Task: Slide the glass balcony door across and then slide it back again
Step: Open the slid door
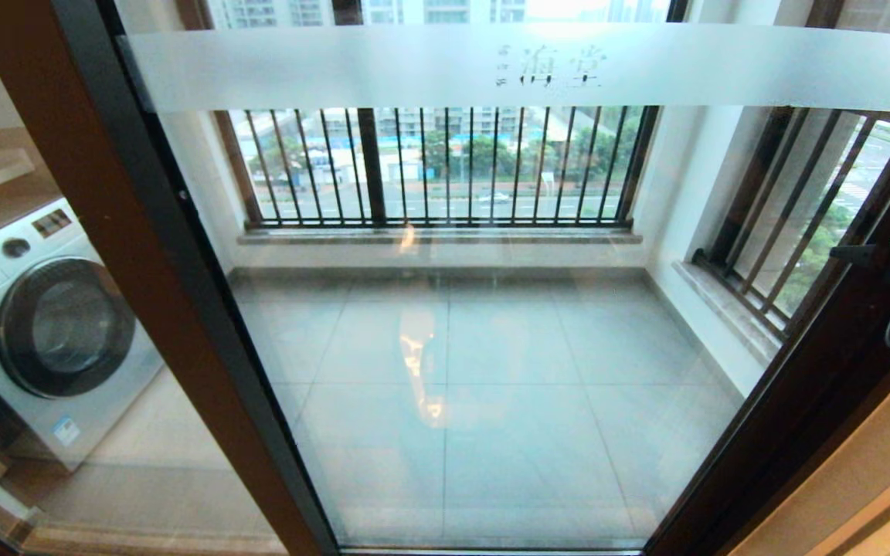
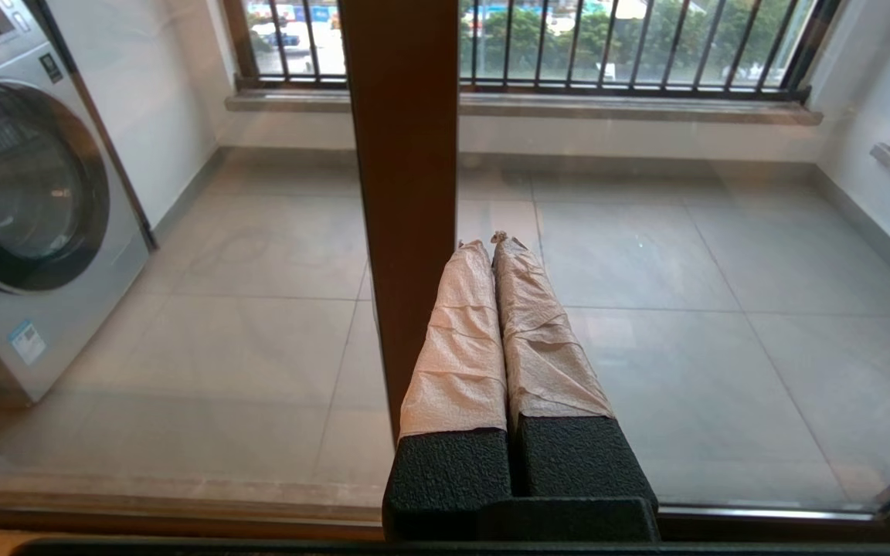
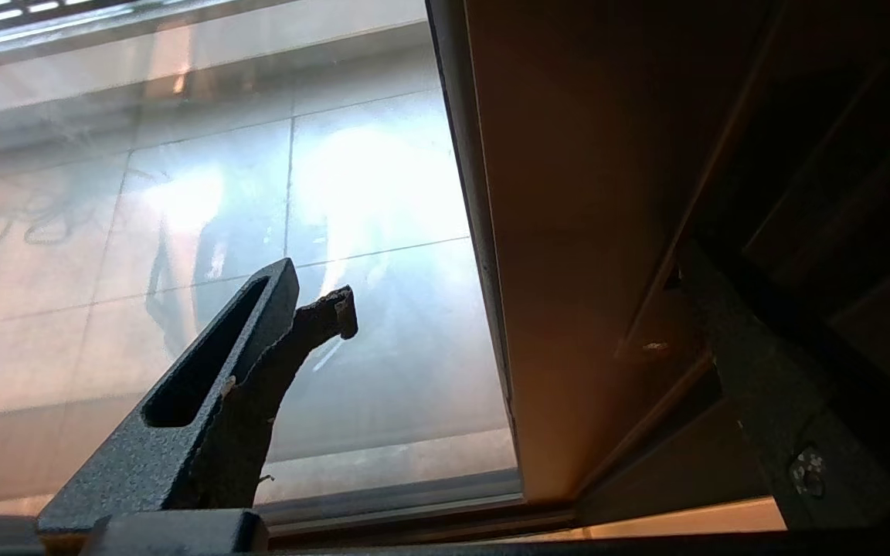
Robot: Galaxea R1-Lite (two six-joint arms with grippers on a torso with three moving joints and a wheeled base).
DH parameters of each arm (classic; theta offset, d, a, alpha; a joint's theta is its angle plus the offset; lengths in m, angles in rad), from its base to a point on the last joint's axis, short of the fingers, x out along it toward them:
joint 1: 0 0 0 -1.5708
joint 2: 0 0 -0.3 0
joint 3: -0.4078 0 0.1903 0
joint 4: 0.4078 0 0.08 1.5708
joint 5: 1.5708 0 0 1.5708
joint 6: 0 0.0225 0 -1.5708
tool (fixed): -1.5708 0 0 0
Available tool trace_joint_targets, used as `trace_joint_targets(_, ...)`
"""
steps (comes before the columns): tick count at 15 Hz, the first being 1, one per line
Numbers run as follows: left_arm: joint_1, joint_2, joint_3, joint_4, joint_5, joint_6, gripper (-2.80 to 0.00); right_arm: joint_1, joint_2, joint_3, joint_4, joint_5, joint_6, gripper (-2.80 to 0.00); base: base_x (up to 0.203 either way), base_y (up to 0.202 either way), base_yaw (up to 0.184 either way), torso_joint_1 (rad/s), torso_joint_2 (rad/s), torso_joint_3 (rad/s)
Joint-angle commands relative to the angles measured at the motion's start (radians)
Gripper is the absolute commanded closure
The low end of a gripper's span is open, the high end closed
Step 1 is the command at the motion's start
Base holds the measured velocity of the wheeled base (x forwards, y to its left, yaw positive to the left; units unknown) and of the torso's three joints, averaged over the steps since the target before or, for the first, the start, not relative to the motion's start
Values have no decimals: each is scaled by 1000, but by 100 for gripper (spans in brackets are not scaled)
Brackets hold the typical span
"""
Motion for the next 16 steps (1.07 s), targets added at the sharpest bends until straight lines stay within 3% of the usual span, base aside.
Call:
trace_joint_targets(1, 1, 1, 34, -1, 0, -1, 0, 10, -20, 14, 3, 9, 0, -280, 0, 0, 0, 0, 0, 0)
trace_joint_targets(16, 2, 1, 34, -1, 0, -1, 0, 106, -130, 152, 0, 7, -9, -280, 0, 0, 0, 0, 0, 0)
